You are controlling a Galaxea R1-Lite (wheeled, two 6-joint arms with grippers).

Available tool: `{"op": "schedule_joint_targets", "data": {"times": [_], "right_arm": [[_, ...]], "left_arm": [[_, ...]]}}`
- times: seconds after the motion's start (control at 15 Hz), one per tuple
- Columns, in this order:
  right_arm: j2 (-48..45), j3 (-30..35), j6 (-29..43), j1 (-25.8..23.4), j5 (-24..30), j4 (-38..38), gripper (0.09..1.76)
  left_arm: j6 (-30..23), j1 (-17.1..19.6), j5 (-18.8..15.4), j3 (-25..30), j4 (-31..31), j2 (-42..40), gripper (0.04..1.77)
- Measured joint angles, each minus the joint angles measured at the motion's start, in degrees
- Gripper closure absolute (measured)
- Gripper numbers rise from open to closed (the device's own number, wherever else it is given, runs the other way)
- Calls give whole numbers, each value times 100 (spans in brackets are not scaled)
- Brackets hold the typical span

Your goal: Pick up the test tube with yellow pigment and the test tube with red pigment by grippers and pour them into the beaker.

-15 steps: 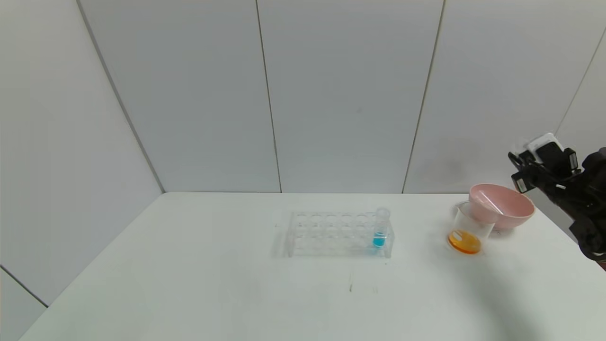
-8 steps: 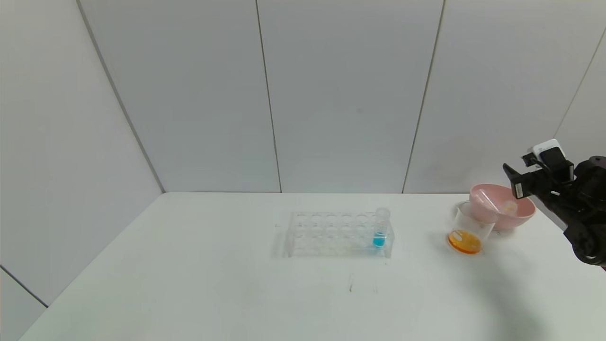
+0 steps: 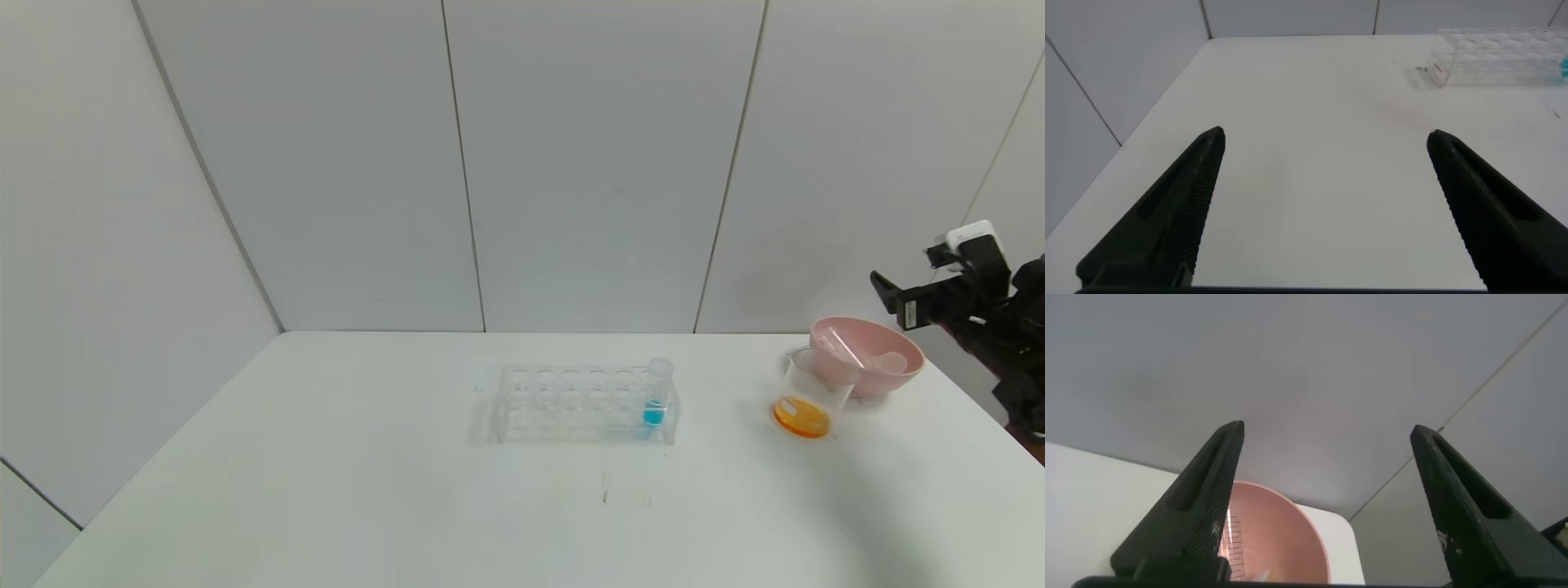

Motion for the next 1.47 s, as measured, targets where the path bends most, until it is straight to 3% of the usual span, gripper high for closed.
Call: {"op": "schedule_joint_targets", "data": {"times": [0.4, 0.67, 0.93, 1.13, 1.47], "right_arm": [[-2756, 588, 1229, -83, -461, 2022, 25], [-5125, 1615, 1465, 401, -983, 3240, 21], [-7318, 2823, 1692, 816, -1403, 3856, 18], [-8642, 3252, 1965, 953, -1493, 4383, 17], [-10001, 4537, 2086, 1072, -1371, 4563, 15]], "left_arm": [[0, 0, 0, 0, 0, -2, 5], [0, 0, 0, 0, 0, 0, 5], [0, 0, 0, 0, 0, 0, 5], [0, 0, 0, 0, 0, -2, 5], [0, 0, 0, 0, -2, 0, 5]]}}
